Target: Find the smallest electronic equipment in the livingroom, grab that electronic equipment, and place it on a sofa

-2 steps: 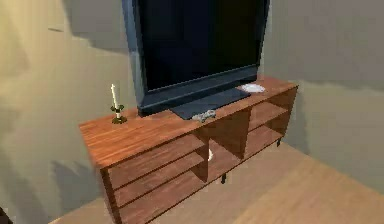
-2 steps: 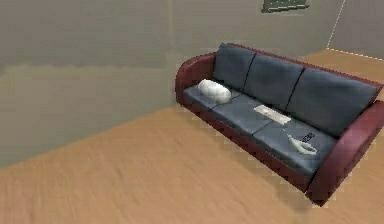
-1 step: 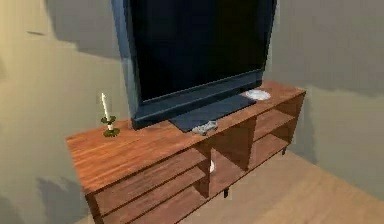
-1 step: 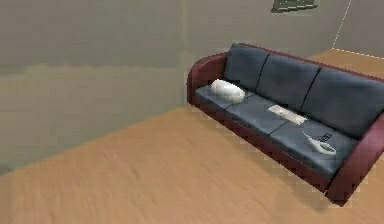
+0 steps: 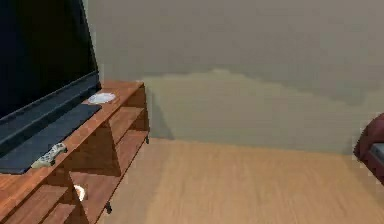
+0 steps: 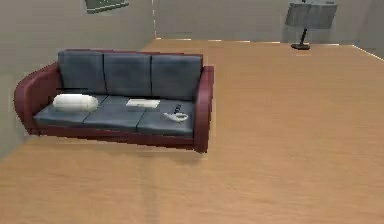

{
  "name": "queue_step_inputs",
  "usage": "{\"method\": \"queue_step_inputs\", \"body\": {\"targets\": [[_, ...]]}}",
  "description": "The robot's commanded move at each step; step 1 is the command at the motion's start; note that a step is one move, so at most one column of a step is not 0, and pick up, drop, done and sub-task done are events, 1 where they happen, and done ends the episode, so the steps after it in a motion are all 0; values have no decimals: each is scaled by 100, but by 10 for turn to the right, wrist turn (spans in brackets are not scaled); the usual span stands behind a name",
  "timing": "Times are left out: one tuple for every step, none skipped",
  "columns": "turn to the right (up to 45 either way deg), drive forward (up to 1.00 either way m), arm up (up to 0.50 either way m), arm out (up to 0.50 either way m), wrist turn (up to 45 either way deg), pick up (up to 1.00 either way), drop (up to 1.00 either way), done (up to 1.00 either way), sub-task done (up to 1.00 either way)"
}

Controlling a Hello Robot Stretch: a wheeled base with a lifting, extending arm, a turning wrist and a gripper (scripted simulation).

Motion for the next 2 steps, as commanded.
{"method": "queue_step_inputs", "body": {"targets": [[450,0,0,0,0,0,0,0,0],[450,0,0,0,0,0,0,0,0]]}}
